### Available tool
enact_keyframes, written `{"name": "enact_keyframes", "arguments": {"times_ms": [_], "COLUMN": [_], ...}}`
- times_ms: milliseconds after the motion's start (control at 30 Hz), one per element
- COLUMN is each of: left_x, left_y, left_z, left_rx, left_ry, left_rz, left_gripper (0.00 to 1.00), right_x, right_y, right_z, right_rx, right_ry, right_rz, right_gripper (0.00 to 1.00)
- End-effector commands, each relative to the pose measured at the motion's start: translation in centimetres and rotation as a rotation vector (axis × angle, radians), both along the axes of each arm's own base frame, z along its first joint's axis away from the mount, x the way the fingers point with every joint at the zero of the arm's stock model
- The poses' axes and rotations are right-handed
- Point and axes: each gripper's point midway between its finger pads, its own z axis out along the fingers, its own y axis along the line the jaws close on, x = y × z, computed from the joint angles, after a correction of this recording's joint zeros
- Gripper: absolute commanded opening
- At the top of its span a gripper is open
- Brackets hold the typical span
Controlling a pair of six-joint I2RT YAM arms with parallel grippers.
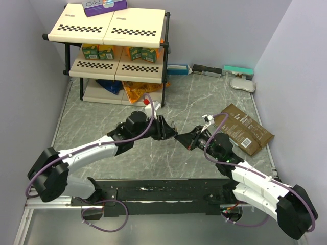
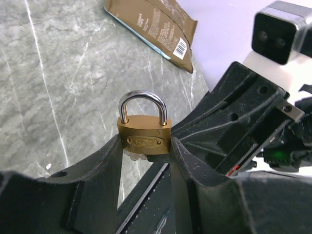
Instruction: Unlock with the key
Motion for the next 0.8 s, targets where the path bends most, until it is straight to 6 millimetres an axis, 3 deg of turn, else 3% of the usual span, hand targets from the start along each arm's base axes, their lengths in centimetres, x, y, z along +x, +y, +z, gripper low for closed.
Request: {"name": "enact_keyframes", "arguments": {"times_ms": [0, 767], "left_x": [-5.6, -8.5], "left_y": [-1.0, -0.8], "left_z": [1.8, 3.3], "left_rx": [-0.065, -0.084], "left_ry": [0.030, -0.064], "left_rz": [-0.202, -0.297], "left_gripper": [0.01, 0.01], "right_x": [1.3, -0.1], "right_y": [-0.8, -0.8], "right_z": [5.6, 8.4], "right_rx": [0.122, 0.137], "right_ry": [-0.103, -0.132], "right_rz": [-0.068, -0.026], "right_gripper": [0.00, 0.00]}}
